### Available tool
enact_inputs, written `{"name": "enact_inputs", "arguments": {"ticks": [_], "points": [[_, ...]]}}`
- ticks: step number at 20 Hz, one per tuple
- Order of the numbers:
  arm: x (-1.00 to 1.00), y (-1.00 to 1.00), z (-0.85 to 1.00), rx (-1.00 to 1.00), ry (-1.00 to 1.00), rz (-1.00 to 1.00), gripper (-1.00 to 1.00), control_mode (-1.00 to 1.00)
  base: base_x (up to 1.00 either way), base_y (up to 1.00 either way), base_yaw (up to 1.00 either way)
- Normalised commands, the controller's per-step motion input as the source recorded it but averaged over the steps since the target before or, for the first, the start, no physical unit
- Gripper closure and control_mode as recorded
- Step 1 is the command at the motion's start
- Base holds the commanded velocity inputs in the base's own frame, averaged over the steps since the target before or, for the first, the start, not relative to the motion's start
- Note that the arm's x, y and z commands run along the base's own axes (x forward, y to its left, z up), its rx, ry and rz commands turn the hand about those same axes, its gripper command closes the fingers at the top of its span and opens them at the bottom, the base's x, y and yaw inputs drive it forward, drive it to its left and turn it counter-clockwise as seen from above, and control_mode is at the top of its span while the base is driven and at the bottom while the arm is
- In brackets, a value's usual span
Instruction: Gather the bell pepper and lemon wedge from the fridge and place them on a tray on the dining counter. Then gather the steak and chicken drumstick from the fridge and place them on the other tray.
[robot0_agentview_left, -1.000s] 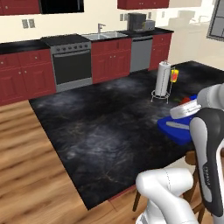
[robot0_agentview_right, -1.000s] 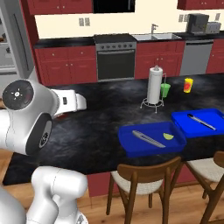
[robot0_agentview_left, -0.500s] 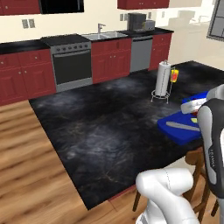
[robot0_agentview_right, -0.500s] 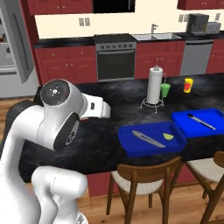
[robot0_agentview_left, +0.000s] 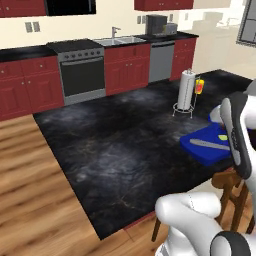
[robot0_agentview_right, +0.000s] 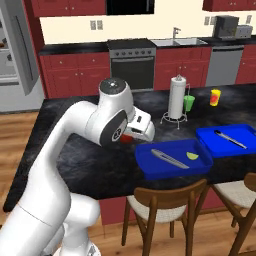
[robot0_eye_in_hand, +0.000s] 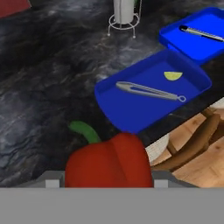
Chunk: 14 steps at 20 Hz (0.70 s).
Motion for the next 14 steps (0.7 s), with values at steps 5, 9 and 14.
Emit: {"name": "enact_inputs", "arguments": {"ticks": [5,9,14], "points": [[0.32,-0.25,-0.59,0.06,0.19,-0.14,1.00,-1.00,0.00,0.00,0.00],[0.48,-0.02,-0.54,0.03,0.12,-0.09,1.00,-1.00,0.00,0.00,0.00],[0.54,-0.01,-0.41,0.03,0.09,-0.07,1.00,-1.00,0.00,0.00,0.00]]}}
